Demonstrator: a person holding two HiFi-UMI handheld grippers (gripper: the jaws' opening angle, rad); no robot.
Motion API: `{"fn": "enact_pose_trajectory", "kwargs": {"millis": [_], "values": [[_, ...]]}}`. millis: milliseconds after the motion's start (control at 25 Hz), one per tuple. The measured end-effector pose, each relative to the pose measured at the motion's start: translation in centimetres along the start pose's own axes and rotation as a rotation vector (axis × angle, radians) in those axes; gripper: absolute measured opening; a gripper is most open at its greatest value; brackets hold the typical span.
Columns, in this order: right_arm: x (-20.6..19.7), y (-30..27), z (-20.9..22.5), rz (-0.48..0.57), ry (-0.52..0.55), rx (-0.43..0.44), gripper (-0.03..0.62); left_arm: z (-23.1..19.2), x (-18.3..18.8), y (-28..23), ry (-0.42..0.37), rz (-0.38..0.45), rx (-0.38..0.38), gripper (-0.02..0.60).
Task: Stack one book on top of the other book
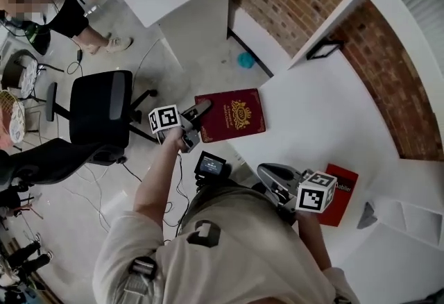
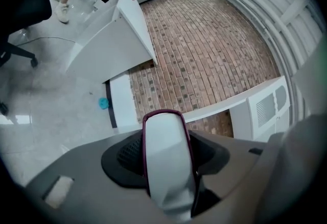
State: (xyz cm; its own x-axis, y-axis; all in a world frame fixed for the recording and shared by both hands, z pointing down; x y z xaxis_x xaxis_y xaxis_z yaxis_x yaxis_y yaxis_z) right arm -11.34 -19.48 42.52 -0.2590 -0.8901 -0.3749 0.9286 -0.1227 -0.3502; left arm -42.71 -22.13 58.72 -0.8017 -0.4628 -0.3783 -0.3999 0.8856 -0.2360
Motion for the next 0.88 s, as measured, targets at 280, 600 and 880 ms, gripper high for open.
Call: {"fn": "enact_pose_trajectory", "kwargs": {"millis": [280, 600, 880], "values": [[1.2, -0.6, -0.1, -0.030, 0.040, 0.051, 0.008, 1.0, -0.5, 1.7, 0.062, 0.097, 0.008, 0.215], [0.2, -1.4, -2.5, -0.055, 0.055, 0.048, 0.008, 3.8, 0.0, 5.6, 0.175, 0.246, -0.063, 0.215], [-2.0, -3.0, -2.8, -0.058, 0.035, 0.070, 0.008, 3.8, 0.5, 9.8, 0.194, 0.391, -0.056, 0.215]]}}
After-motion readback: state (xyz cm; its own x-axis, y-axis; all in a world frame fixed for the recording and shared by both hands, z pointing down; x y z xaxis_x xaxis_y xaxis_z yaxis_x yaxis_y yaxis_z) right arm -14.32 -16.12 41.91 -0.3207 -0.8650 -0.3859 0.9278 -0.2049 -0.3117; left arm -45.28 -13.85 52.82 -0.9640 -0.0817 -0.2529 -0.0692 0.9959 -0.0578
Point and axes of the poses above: the fingertips, and each gripper's own axes: y backward along the fingers, z to its right, x out of its top, the point moved 6 cm from there along y, backward along the fingers, and after that the axes turned 9 degrees about -y, right-handed, at the moved point
